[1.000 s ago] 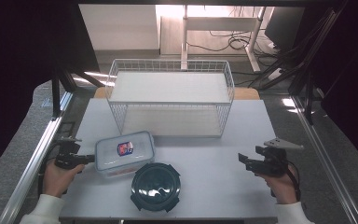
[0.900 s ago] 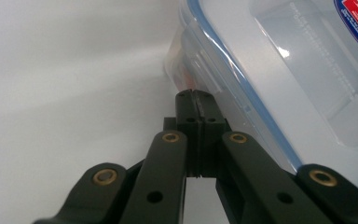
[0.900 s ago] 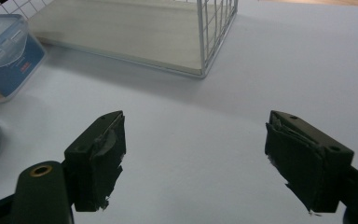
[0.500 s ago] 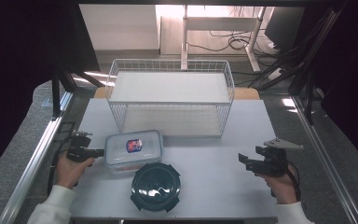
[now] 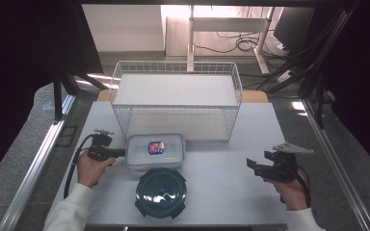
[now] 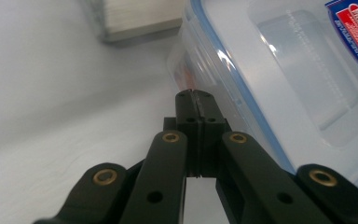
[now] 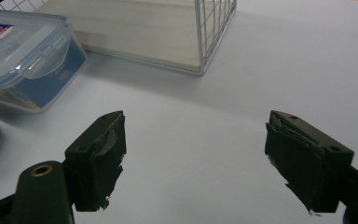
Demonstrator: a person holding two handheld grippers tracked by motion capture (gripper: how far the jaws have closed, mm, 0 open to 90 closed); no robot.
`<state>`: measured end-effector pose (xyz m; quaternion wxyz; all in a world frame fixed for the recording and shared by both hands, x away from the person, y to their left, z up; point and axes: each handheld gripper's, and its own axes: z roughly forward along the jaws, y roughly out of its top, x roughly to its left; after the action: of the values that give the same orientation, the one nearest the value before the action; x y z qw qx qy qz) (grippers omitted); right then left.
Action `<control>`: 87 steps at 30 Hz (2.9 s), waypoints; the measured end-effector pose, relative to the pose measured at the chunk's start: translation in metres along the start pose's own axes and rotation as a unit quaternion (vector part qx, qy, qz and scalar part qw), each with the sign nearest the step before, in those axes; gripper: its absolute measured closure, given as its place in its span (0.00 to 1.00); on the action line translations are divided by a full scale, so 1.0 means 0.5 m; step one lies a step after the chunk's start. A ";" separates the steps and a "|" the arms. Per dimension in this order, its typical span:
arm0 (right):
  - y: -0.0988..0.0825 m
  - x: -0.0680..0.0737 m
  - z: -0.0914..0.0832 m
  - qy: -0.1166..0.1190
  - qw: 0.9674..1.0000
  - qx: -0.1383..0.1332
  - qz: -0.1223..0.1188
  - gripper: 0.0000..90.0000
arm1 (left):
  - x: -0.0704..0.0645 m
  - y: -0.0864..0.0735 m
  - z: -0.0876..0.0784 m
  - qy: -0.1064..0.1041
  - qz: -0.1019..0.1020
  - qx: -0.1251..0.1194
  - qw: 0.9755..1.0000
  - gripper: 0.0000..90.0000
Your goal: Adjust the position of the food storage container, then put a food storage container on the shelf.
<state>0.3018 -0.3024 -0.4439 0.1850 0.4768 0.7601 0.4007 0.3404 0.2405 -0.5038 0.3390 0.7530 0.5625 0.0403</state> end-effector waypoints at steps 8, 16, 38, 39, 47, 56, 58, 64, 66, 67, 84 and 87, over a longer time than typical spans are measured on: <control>-0.001 0.003 0.003 0.000 1.000 0.002 0.002 0.23 | -0.032 0.022 0.020 -0.010 0.013 0.000 1.000 1.00; -0.002 0.004 0.005 0.000 1.000 0.003 0.001 0.23 | -0.052 0.028 0.039 -0.034 0.010 -0.004 0.999 1.00; -0.005 0.004 0.013 0.000 1.000 0.010 0.001 0.22 | -0.094 0.042 0.063 -0.049 0.025 -0.002 0.998 1.00; -0.006 0.004 0.014 -0.001 1.000 0.010 0.000 0.22 | -0.096 0.043 0.064 -0.049 0.026 -0.003 0.998 1.00; -0.002 0.008 0.008 -0.002 1.000 -0.004 0.000 0.23 | -0.099 0.043 0.051 -0.054 0.024 -0.028 0.998 1.00; 0.012 0.012 0.003 0.011 0.999 -0.036 0.020 0.22 | -0.131 0.016 -0.060 -0.031 0.059 -0.116 0.991 0.88; 0.016 0.016 0.004 0.015 0.999 -0.039 0.016 0.22 | -0.137 0.009 -0.076 -0.008 0.054 -0.123 0.991 0.66; 0.011 0.031 0.009 0.031 0.999 -0.031 0.002 0.22 | -0.148 0.001 -0.114 -0.019 0.044 -0.118 0.992 0.31; 0.009 0.034 0.010 0.032 0.999 -0.028 0.000 0.22 | -0.147 0.000 -0.121 -0.034 0.039 -0.120 0.991 0.29; 0.009 0.035 0.012 0.033 0.999 -0.027 -0.002 0.22 | -0.147 -0.001 -0.122 -0.036 0.036 -0.121 0.991 0.28; 0.014 0.058 0.026 0.061 0.998 -0.018 -0.006 0.22 | -0.140 -0.006 -0.117 -0.047 0.018 -0.113 0.992 0.16; 0.018 0.070 0.037 0.080 0.997 -0.015 0.002 0.20 | -0.139 -0.004 -0.111 -0.055 0.014 -0.109 0.992 0.14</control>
<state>0.3025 -0.2618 -0.4444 0.1301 0.4419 0.7653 0.4495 0.2887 0.2059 -0.4400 0.4489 0.7202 0.5249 0.0651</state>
